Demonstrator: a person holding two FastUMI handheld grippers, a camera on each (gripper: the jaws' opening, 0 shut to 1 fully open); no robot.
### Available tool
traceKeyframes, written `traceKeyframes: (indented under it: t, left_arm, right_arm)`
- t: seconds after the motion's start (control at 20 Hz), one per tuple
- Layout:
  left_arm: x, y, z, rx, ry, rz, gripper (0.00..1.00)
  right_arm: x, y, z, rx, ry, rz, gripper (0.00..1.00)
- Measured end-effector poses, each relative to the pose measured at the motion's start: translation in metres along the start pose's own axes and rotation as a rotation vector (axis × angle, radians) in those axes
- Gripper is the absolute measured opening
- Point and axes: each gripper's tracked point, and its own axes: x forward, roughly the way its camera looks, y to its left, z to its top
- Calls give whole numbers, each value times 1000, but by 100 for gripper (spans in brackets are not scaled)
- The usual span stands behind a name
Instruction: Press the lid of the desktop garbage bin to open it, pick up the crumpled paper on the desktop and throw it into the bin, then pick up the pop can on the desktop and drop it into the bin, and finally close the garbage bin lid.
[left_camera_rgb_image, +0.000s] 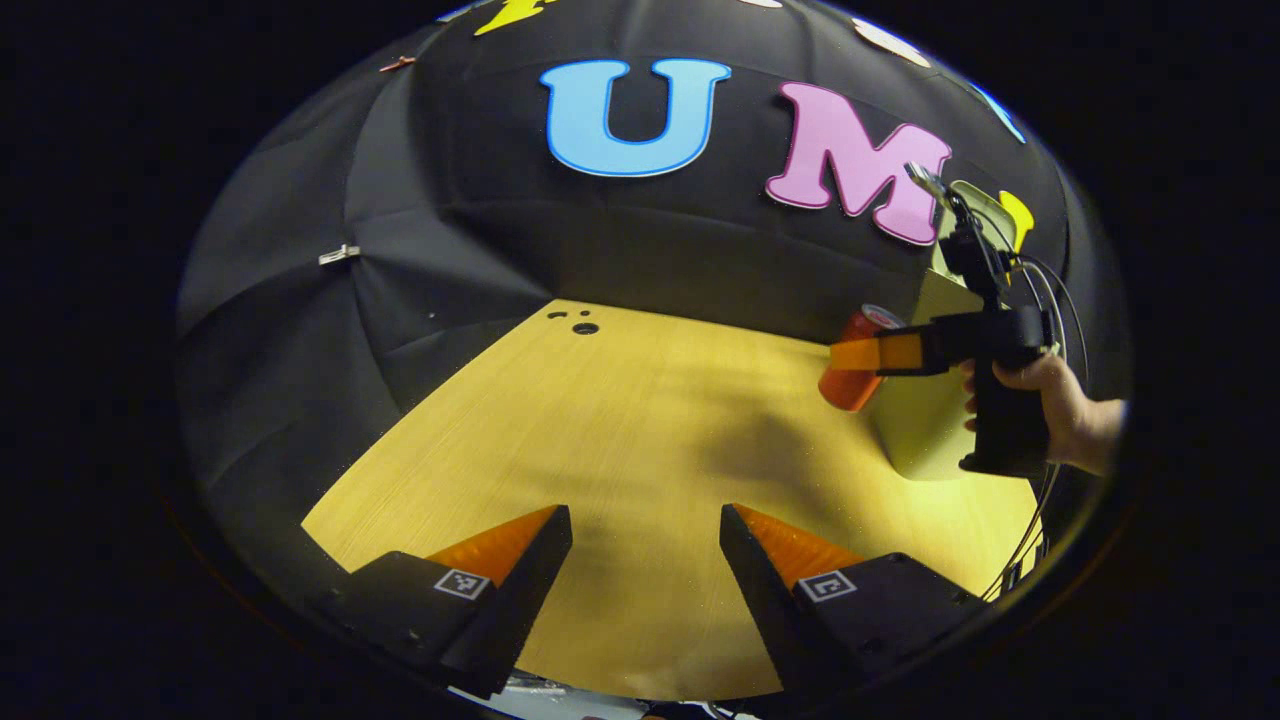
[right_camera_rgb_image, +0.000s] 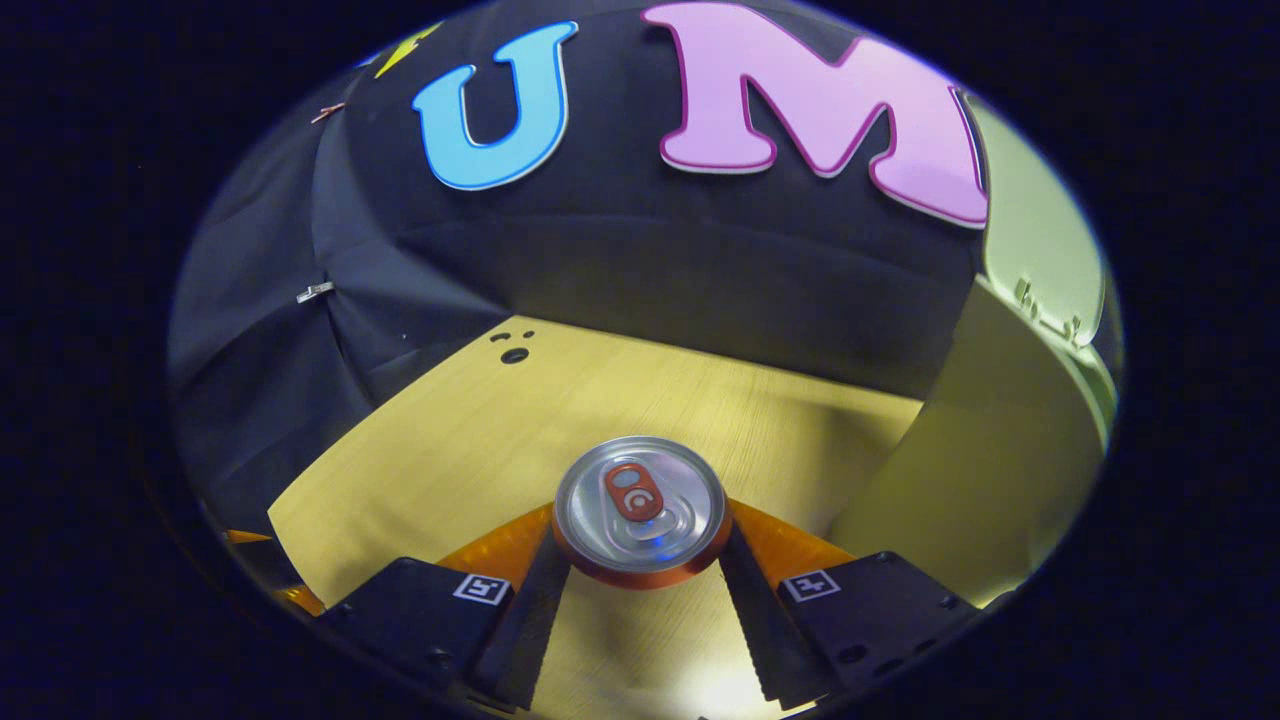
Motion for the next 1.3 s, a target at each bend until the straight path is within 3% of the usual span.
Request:
traceKeyframes:
  t: [0.4, 0.75, 1.05, 1.3]
  left_arm:
    - [3, -14, 12, 56, -27, -134, 96]
    - [-3, -17, 26, 107, -68, -225, 96]
    - [-2, -17, 44, 135, -96, -234, 96]
    - [3, -21, 54, 159, -102, -221, 96]
  right_arm:
    - [-88, -3, 94, -24, -196, -42, 83]
    - [-157, -41, 149, 10, -314, -165, 83]
    - [-189, -87, 172, 6, -360, -258, 83]
    - [-191, -134, 177, 44, -368, -306, 82]
